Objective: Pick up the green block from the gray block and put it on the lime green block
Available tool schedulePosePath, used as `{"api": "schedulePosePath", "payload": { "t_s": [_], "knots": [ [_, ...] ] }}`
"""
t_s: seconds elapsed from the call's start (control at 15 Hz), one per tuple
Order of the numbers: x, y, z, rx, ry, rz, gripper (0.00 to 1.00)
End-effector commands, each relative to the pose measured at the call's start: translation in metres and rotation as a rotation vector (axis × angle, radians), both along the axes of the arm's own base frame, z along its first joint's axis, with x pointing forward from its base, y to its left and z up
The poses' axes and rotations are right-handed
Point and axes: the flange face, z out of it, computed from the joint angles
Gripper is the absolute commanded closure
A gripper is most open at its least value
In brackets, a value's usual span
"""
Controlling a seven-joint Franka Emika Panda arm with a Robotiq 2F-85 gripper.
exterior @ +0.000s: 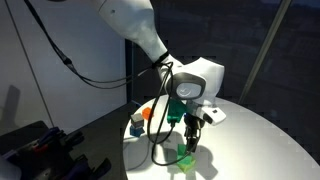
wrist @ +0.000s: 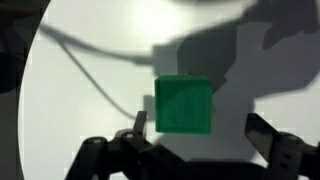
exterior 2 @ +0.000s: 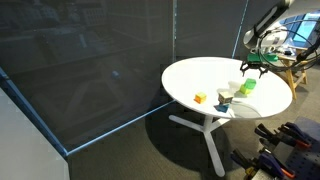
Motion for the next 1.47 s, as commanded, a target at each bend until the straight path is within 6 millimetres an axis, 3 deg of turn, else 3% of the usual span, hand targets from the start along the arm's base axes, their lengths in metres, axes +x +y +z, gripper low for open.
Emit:
{"api": "schedulePosePath", "payload": {
  "t_s": [0.0,0.6,1.0,1.4],
  "knots": [
    [-0.002,0.007,0.027,-0.006,-0.012,0.076,0.0],
    [-0.011,0.049,0.068,-0.1,-0.073,0.33,0.0],
    [-0.03,0.088,0.076,-0.126,-0.098,0.49,0.0],
    [-0.046,0.113,0.085,-0.032,-0.088,0.585,0.0]
  ]
}}
